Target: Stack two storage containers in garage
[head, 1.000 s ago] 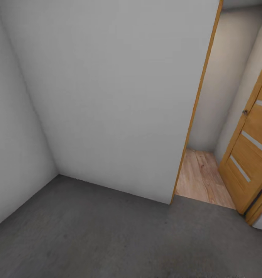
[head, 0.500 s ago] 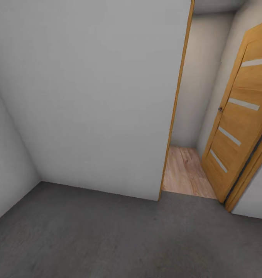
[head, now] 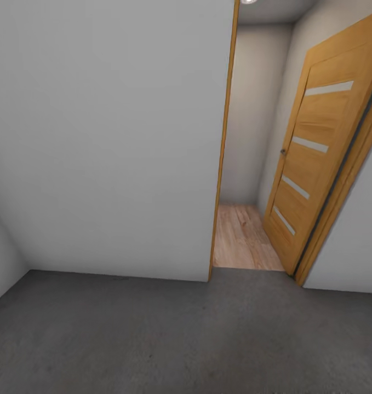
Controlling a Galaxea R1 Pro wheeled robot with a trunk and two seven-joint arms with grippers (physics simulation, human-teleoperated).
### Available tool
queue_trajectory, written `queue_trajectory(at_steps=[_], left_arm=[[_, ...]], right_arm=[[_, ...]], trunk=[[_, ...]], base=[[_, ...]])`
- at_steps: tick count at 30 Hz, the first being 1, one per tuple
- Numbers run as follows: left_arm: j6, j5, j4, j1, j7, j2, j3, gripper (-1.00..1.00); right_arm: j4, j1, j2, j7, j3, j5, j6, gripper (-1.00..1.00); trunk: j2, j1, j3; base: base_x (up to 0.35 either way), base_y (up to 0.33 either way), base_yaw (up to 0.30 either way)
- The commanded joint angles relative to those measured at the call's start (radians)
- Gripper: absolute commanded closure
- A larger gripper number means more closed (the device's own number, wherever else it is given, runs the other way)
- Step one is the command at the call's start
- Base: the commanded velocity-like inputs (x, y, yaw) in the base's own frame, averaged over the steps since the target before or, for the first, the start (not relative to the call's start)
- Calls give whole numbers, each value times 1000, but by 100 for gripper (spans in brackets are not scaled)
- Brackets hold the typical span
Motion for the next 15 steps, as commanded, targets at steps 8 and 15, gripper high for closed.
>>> queue_trajectory(at_steps=[8, 15], left_arm=[[4, 9, -1, 0, 1, 0, 0, -100], [4, 8, -1, 0, 1, 0, 0, -100]], right_arm=[[3, -1, 0, 2, 8, -11, -5, -100], [3, -1, 0, 2, 8, -11, -5, -100]], trunk=[[-1, 0, -1], [-1, 0, -1]], base=[[0, 0, -259], [0, 0, -259]])
